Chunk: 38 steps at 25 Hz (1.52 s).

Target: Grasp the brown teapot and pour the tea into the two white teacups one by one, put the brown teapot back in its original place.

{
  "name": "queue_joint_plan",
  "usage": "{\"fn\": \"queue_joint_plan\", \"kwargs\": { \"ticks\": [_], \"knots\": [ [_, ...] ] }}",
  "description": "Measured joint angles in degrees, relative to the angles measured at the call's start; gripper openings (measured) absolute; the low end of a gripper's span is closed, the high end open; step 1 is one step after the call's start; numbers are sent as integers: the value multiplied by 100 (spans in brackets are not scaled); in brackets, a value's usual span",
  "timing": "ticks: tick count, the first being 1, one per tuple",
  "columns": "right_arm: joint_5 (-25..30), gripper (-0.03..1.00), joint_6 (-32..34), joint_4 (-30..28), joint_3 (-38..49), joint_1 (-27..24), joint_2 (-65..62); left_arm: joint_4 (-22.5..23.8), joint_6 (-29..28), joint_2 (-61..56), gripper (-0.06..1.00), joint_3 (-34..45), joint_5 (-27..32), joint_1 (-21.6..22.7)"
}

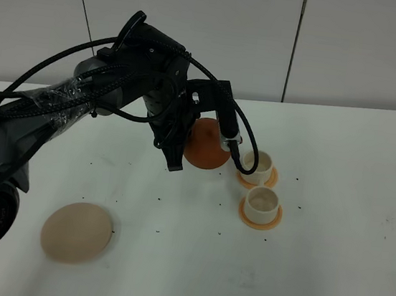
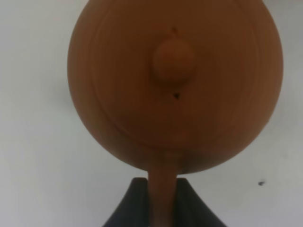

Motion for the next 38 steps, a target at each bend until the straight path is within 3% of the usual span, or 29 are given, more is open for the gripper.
{"fn": "queue_joint_plan", "kwargs": {
  "ticks": [10, 20, 38],
  "knots": [
    [0, 24, 0, 0, 0, 0, 0, 213, 342, 99, 17, -5, -135, 0],
    [0, 24, 0, 0, 0, 0, 0, 392, 536, 442, 17, -28, -647, 0],
    [0, 24, 0, 0, 0, 0, 0, 381, 1160, 442, 17, -345, -655, 0]
  ]
}}
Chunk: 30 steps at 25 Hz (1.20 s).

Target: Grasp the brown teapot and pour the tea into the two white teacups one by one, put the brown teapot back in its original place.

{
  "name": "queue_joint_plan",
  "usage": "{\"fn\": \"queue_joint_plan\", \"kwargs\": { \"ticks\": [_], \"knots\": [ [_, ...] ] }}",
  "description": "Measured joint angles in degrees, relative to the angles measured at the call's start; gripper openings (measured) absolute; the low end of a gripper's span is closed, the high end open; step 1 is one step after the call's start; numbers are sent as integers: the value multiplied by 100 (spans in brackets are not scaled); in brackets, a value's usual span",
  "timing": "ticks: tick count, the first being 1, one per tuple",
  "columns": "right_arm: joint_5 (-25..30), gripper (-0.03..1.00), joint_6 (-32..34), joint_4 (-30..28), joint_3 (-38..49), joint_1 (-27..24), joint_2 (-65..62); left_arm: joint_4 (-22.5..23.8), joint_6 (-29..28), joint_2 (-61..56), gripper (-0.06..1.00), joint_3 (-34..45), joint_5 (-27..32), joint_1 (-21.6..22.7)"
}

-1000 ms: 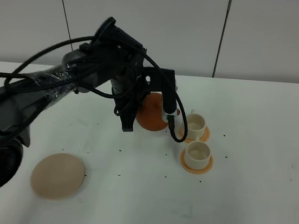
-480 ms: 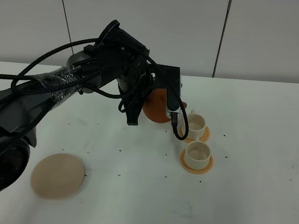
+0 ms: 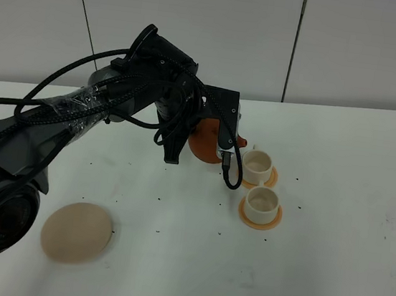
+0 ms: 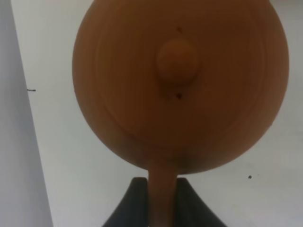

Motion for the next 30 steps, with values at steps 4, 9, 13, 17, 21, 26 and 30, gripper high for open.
{"fn": "queue_joint_plan", "kwargs": {
  "ticks": [4, 9, 13, 17, 21, 26, 30],
  "knots": [
    [0, 24, 0, 0, 0, 0, 0, 19, 12, 0, 17, 0, 0, -62],
    [0, 24, 0, 0, 0, 0, 0, 72, 23, 0, 17, 0, 0, -144],
    [0, 24, 0, 0, 0, 0, 0, 194, 23, 0, 17, 0, 0, -150],
    [0, 24, 0, 0, 0, 0, 0, 301, 23, 0, 17, 0, 0, -150],
    [0, 24, 0, 0, 0, 0, 0, 443, 18, 0, 17, 0, -11, -156],
    [0, 24, 0, 0, 0, 0, 0, 765, -40, 0, 17, 0, -175, -204],
    [0, 24, 0, 0, 0, 0, 0, 832, -45, 0, 17, 0, -345, -268]
  ]
}}
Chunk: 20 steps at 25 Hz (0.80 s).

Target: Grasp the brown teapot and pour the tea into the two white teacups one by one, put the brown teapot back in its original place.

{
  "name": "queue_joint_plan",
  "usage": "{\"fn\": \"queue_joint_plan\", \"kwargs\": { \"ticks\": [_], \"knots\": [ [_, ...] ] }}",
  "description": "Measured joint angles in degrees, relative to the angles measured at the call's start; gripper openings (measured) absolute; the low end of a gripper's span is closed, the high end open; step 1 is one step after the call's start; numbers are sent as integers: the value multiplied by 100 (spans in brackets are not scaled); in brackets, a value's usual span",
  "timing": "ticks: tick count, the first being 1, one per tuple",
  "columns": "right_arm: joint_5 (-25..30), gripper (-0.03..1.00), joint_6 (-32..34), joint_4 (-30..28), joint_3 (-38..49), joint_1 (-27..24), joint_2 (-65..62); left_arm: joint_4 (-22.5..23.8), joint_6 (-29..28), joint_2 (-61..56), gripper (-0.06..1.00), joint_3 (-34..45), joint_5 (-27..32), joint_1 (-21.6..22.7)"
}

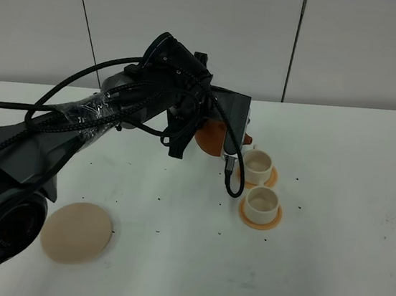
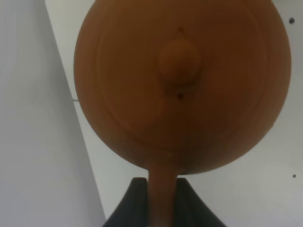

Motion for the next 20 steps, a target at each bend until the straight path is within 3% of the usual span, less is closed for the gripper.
{"fn": "queue_joint_plan", "kwargs": {
  "ticks": [20],
  "knots": [
    [0, 24, 0, 0, 0, 0, 0, 561, 5, 126, 17, 0, -124, -177]
  ]
}}
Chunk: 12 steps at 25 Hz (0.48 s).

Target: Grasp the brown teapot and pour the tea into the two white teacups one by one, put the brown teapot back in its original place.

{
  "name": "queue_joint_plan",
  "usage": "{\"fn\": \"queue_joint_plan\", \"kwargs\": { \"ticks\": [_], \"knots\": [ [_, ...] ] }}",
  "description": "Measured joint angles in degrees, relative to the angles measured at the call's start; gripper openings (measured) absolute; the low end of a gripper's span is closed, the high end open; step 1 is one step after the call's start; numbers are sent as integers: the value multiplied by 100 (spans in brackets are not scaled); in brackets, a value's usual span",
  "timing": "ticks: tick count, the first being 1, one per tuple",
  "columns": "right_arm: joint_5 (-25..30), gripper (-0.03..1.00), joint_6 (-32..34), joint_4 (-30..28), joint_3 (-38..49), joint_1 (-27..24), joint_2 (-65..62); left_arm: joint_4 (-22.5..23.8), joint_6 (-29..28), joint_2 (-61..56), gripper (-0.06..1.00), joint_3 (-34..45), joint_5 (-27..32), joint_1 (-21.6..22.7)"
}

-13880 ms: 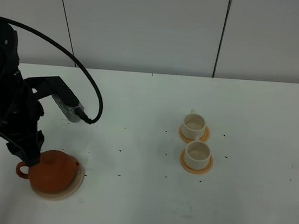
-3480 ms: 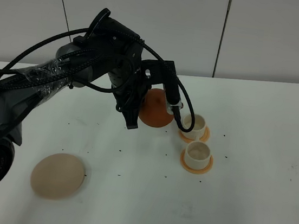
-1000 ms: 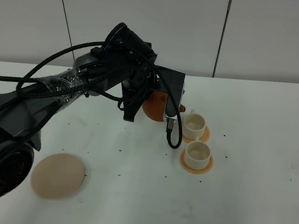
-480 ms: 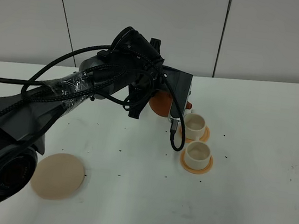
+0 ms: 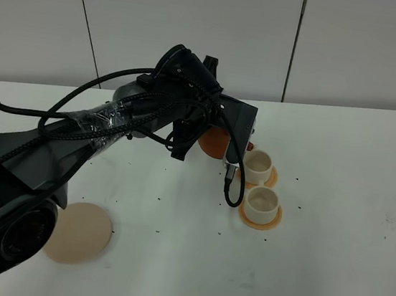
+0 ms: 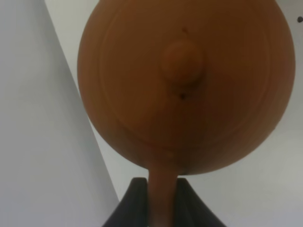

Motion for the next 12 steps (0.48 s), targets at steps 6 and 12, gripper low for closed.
{"fn": "queue_joint_plan", "kwargs": {
  "ticks": [6, 12],
  "knots": [
    [0, 24, 0, 0, 0, 0, 0, 155, -35, 0, 17, 0, -7, -45],
    [0, 24, 0, 0, 0, 0, 0, 243, -30, 0, 17, 0, -46, -56]
  ]
}}
